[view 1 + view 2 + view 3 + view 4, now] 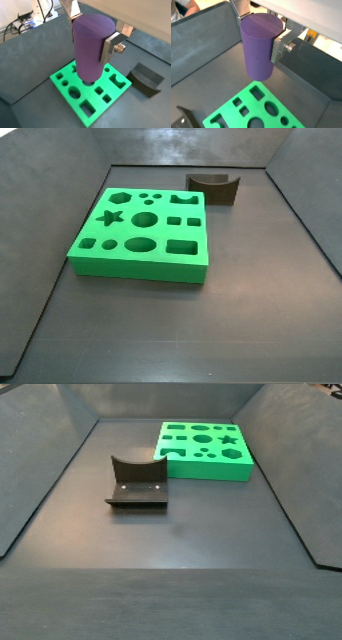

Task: Insert the round object.

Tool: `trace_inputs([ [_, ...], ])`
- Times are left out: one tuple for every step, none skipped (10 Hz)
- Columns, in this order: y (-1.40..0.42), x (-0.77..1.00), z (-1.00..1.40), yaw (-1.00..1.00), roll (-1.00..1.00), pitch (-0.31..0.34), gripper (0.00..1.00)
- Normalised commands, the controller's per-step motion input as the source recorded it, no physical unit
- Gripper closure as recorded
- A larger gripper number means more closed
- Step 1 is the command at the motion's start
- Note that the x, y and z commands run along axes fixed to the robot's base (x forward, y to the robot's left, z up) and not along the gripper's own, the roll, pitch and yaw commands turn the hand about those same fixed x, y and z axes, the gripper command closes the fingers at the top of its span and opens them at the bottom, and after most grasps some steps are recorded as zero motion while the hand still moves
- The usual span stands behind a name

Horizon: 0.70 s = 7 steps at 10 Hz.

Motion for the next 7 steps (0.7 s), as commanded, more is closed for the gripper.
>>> trace_inputs([
  [0.46, 0.0, -1.0, 0.0, 0.12, 0.0, 1.0],
  [0.5, 0.0, -1.0, -0.02, 0.06, 0.0, 1.0],
  [0.45, 0.0, -1.0, -0.03, 0.0, 0.0, 1.0],
  [0.43, -0.04, -1.0, -0.08, 0.0, 0.0, 1.0],
  [0.39, -0.11, -1.0, -0.11, -0.05, 0.0, 1.0],
  [0.31, -0.18, -1.0, -0.06, -0.08, 0.0, 1.0],
  [0.0, -0.15, -1.0, 0.0, 0.0, -0.037, 1.0],
])
